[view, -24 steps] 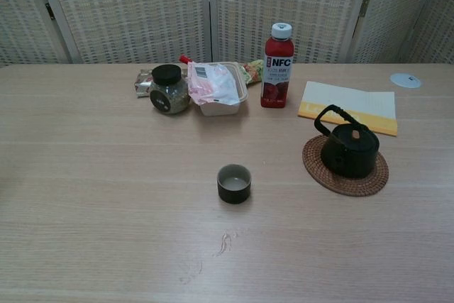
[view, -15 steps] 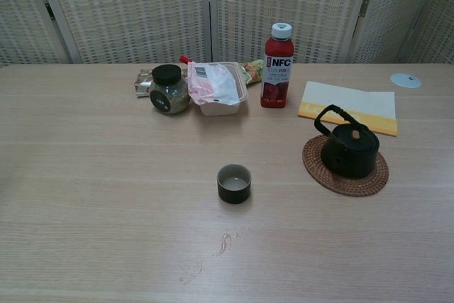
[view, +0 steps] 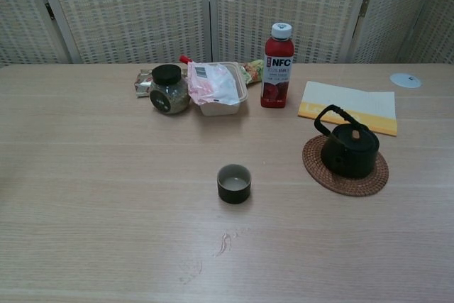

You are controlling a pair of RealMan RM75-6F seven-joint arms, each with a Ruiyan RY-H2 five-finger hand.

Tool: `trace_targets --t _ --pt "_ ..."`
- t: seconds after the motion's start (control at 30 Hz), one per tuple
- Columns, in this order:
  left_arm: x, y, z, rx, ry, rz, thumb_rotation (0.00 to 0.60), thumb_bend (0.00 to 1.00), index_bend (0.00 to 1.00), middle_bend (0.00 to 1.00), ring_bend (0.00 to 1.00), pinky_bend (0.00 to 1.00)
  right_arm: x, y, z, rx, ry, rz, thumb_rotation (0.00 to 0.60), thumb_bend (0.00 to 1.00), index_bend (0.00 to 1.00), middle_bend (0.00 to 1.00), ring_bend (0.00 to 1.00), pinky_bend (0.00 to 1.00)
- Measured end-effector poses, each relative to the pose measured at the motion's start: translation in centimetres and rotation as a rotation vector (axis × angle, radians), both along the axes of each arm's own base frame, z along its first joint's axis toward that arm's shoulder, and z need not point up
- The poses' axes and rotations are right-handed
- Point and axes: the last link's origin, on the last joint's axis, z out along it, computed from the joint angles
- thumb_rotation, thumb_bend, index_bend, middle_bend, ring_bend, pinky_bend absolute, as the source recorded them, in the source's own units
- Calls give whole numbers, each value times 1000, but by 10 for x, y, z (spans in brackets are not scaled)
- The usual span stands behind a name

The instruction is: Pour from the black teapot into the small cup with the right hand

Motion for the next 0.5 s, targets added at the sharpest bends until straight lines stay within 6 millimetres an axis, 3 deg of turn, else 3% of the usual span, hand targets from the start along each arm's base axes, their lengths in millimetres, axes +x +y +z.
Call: trace_targets --t 0.27,0.5 --pt "-4 -3 1 4 0 14 600 336 0 0 0 0 2 -7 -4 37 13 1 600 156 214 323 162 216" --pt "-4 -3 0 7 0 13 600 337 0 0 0 0 10 -27 -9 112 54 21 600 107 208 302 163 216"
